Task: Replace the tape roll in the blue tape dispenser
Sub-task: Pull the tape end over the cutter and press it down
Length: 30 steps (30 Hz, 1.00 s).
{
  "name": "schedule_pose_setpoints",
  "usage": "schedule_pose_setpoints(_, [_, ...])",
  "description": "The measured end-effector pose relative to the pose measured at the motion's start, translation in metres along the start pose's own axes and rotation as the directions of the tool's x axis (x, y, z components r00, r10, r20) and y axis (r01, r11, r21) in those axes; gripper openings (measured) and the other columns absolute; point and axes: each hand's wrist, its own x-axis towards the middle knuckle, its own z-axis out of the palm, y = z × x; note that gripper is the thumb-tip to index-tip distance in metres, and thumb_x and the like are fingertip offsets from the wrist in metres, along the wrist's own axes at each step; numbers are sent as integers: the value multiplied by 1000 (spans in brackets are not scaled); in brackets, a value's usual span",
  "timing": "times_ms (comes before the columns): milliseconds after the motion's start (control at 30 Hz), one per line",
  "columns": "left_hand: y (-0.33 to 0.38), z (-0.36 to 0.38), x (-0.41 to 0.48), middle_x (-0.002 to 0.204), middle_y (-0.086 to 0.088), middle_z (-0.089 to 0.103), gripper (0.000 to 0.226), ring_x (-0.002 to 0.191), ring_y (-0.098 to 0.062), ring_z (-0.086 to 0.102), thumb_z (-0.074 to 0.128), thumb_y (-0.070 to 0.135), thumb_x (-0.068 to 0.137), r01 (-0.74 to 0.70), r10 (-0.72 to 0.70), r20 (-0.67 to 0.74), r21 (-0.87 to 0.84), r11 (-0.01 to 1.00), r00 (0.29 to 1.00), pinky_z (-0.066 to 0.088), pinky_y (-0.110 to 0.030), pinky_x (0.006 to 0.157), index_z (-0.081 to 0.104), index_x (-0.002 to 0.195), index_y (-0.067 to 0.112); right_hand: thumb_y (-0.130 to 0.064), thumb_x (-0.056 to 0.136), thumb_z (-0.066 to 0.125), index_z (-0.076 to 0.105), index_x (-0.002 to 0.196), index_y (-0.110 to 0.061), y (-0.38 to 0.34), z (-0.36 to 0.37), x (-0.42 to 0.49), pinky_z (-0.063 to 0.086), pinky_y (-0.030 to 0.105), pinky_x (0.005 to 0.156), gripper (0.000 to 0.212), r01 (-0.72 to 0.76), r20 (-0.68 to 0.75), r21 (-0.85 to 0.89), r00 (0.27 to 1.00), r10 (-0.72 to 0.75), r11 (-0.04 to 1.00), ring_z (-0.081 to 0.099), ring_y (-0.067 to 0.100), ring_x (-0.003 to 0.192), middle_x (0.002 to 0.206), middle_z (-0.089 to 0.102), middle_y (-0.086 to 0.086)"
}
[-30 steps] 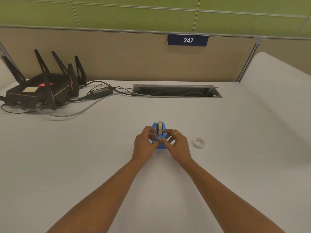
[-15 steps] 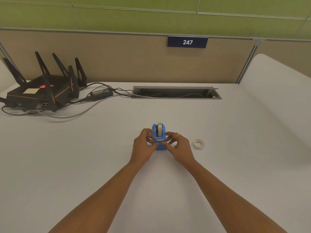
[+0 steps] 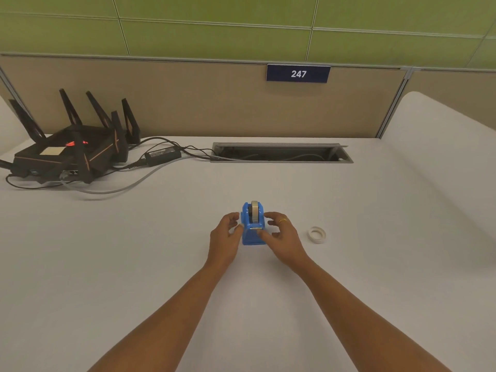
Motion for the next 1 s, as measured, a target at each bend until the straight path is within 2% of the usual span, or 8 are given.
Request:
schedule_pose_setpoints(167, [4, 5, -2, 113, 11, 51, 35, 104, -7, 47, 40, 14, 92, 10, -8, 137, -19, 1000, 990, 34, -22, 89, 46, 126, 24, -13, 84, 59, 43, 130, -8, -3, 6, -2, 43, 17, 88, 49, -23, 48, 42, 999, 21, 999, 50, 14, 114, 132, 49, 6])
schedule_pose_setpoints(300, [7, 5, -2, 102, 25, 51, 38, 98, -1, 48, 39, 13, 92, 21, -16, 169, -31, 999, 986, 33, -16, 84, 42, 112, 46, -9, 83, 60, 48, 126, -10, -4, 9, -3, 42, -2, 76, 45, 6, 47, 63, 999, -9, 998, 51, 4, 101, 123, 52, 3])
schedule_pose_setpoints(433, [8, 5, -2, 104, 23, 52, 38, 99, -1, 49, 38, 16, 93, 21, -15, 199, -30, 999, 980, 34, -19, 87, 41, 105, 52, -3, 81, 60, 51, 123, -13, -3, 12, -2, 37, -7, 69, 44, 41, 56, 65, 997, -44, 997, 50, -10, 90, 110, 49, -5])
schedule_pose_setpoints(633, [10, 5, 0, 104, 25, 50, 38, 100, -1, 48, 40, 18, 92, 25, -16, 231, -34, 999, 973, 33, -20, 88, 39, 108, 52, -1, 80, 57, 51, 124, -13, -3, 12, 3, 38, -6, 69, 45, 44, 49, 39, 998, -46, 998, 50, 2, 92, 111, 50, -1])
schedule_pose_setpoints(733, [9, 6, 1, 112, 18, 50, 38, 104, -4, 49, 39, 18, 92, 20, -10, 261, -37, 999, 965, 34, -21, 89, 37, 121, 43, -2, 81, 57, 50, 124, -13, -3, 11, 4, 41, -3, 75, 45, 39, 47, 25, 998, -40, 999, 51, 6, 98, 122, 53, 6])
schedule_pose_setpoints(867, [7, 6, 3, 118, 15, 47, 41, 109, -7, 45, 39, 26, 94, 2, 0, 282, -9, 1000, 959, 32, -23, 92, 32, 132, 38, -9, 83, 57, 42, 133, -12, -4, 7, 4, 40, 28, 104, 52, -15, 93, -24, 996, 17, 1000, 45, 20, 126, 138, 47, 7])
schedule_pose_setpoints(933, [8, 4, 2, 120, 17, 41, 40, 113, -6, 40, 38, 33, 94, -27, 16, 282, 36, 999, 959, 28, -22, 94, 25, 130, 44, -14, 85, 56, 40, 134, -13, -6, 2, 3, 33, 31, 108, 51, -17, 80, -43, 997, 21, 999, 40, 20, 131, 142, 44, 6])
schedule_pose_setpoints(1000, [8, 1, 3, 132, 13, 36, 45, 126, -11, 34, 36, 37, 93, -43, 9, 265, 124, 991, 964, 24, -23, 99, 21, 136, 35, -19, 91, 49, 38, 136, -12, -8, -4, 2, 29, 31, 108, 47, -7, 71, -45, 997, 10, 999, 37, 20, 133, 144, 41, 7])
